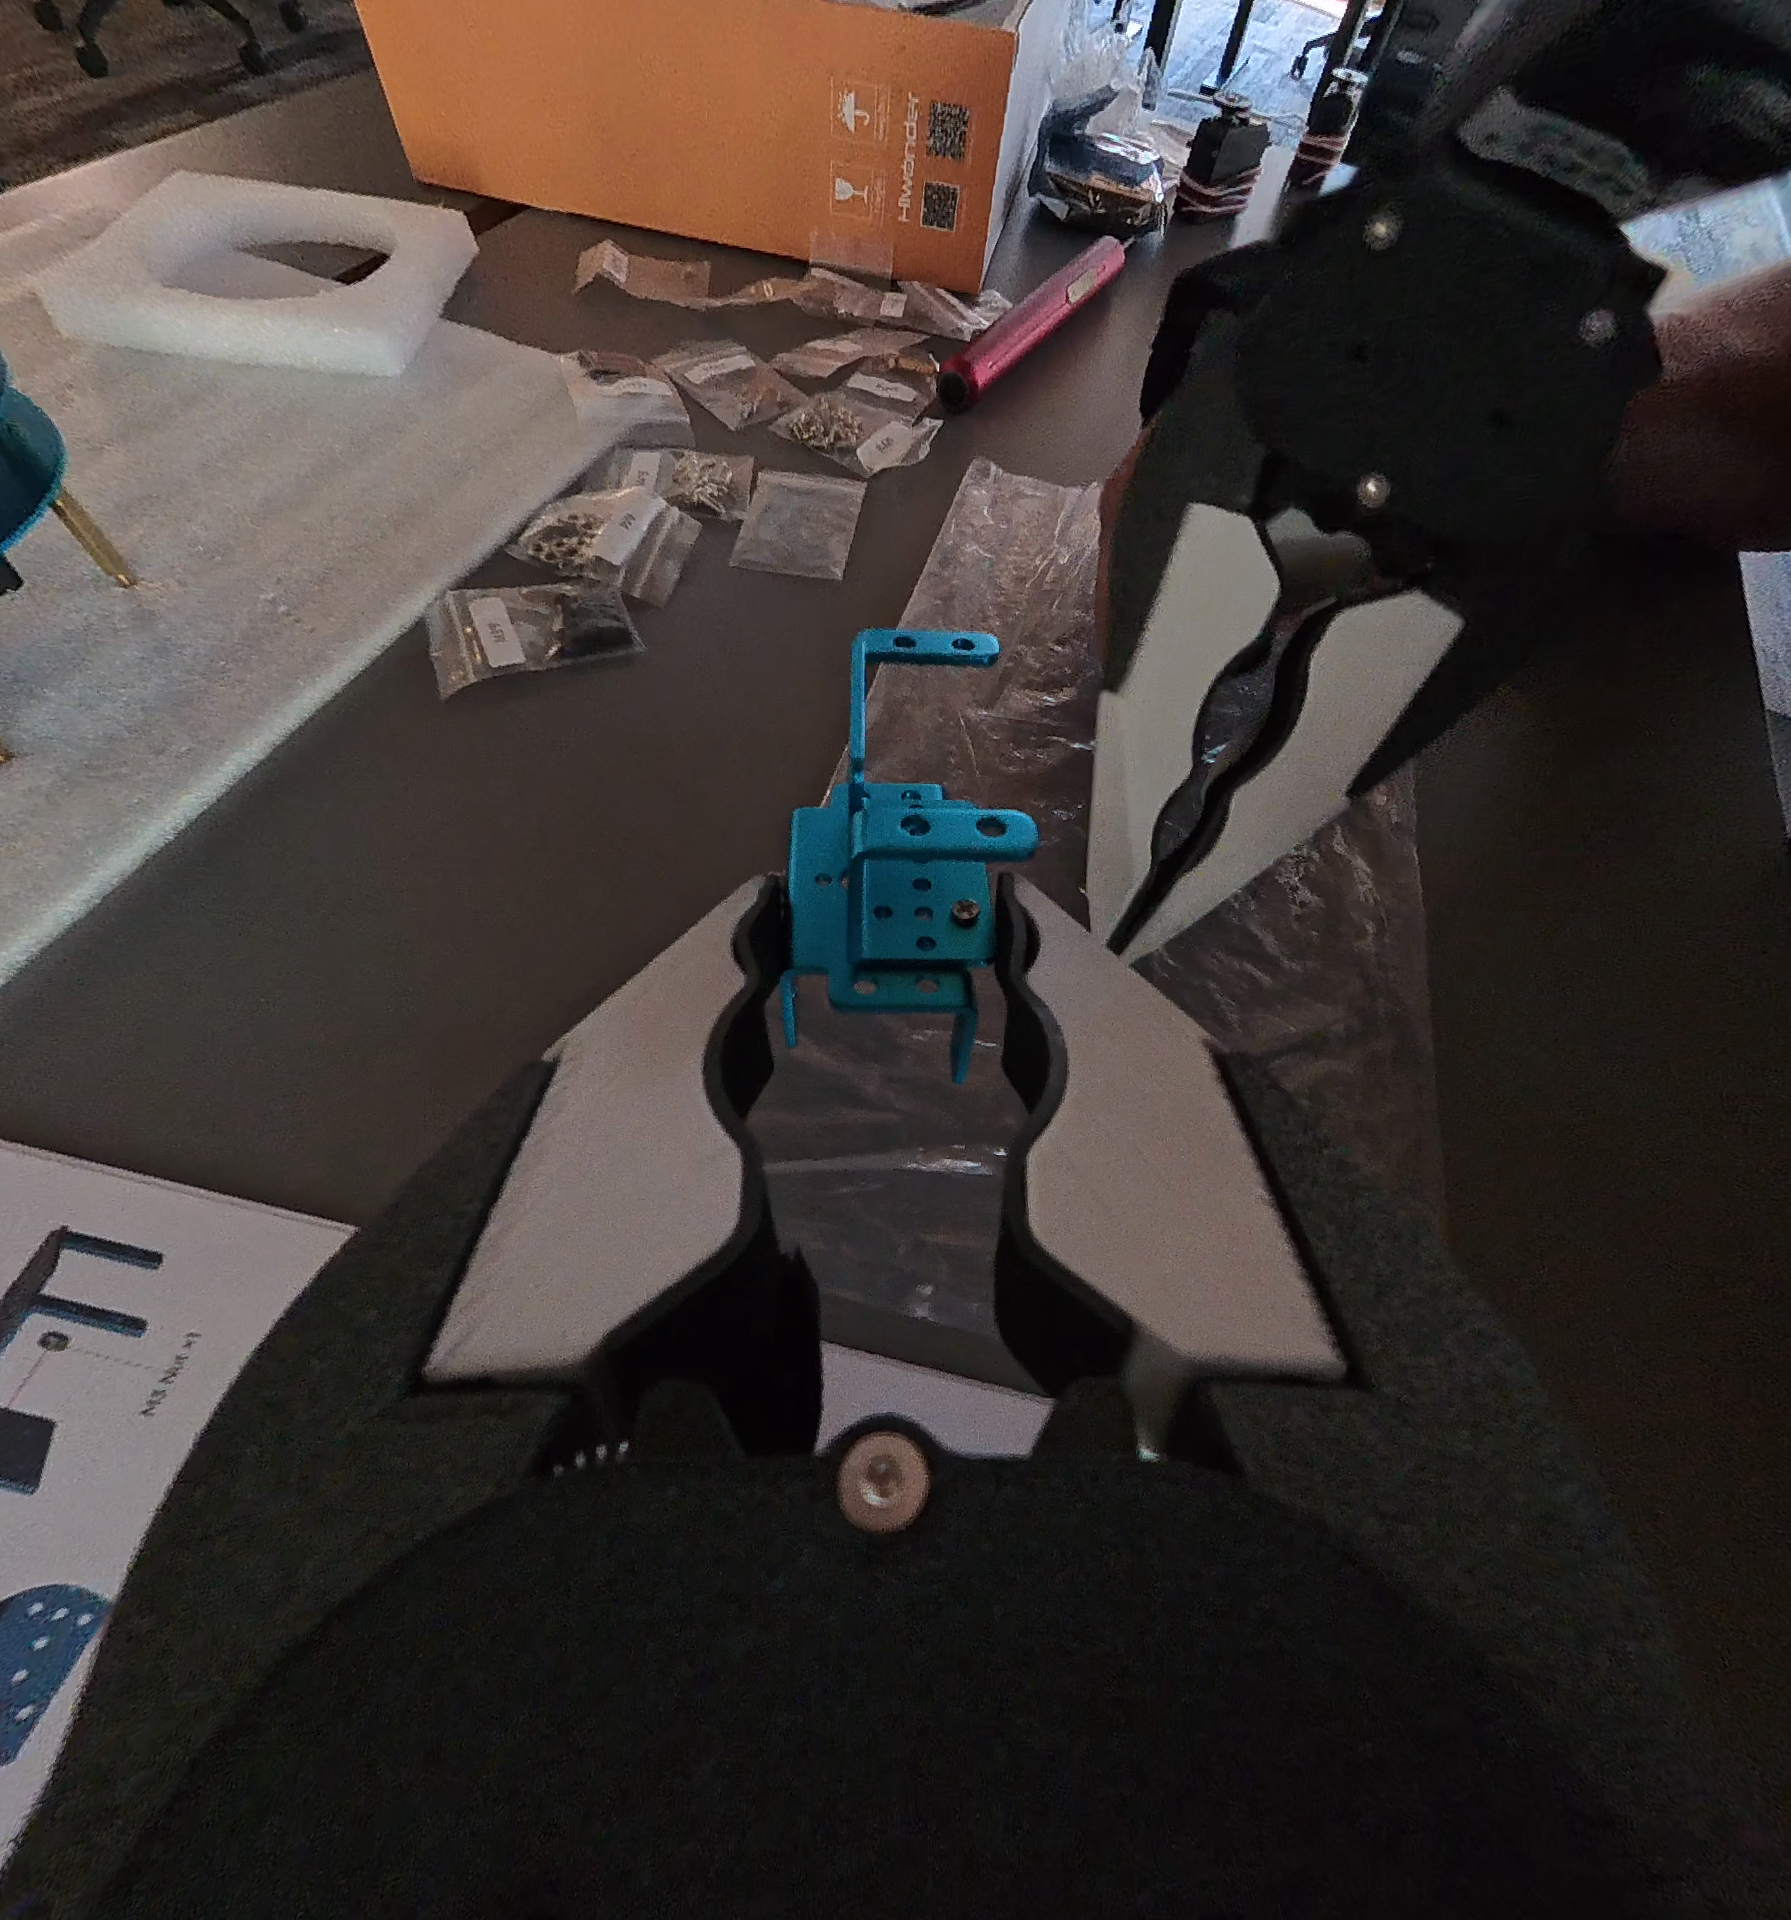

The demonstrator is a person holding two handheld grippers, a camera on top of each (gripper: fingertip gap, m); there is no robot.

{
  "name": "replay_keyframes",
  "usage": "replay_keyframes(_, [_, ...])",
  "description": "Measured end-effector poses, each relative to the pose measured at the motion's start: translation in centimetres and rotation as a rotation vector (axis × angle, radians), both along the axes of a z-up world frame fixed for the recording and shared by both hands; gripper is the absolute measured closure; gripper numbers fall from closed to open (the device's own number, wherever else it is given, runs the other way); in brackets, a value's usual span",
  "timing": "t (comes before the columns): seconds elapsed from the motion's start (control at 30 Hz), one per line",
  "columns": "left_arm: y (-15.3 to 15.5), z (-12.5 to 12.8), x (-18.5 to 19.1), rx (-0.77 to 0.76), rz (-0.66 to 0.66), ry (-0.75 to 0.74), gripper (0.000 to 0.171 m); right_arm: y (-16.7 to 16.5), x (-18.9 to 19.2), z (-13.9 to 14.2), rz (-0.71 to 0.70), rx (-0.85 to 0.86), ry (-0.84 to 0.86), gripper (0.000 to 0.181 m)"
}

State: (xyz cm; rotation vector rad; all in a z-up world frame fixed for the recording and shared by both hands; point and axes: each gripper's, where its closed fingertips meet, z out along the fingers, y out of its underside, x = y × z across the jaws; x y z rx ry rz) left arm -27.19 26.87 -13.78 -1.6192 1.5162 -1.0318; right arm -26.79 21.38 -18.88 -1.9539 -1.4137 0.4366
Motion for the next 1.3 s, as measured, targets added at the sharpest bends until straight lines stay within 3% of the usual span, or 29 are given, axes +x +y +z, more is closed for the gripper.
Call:
replay_keyframes(0.3, [0.0,0.0,0.2,0.199,0.007,-0.002,0.13,2.5,1.4,5.8,-0.196,-0.413,0.587,0.181])
replay_keyframes(0.57, [-0.5,0.2,0.9,0.19,0.077,-0.016,0.131,3.5,1.1,7.0,-0.265,-0.758,0.908,0.181])
replay_keyframes(1.3, [-0.6,-0.1,1.1,0.27,0.102,0.002,0.13,3.7,1.1,5.8,-0.336,-0.799,0.883,0.181])
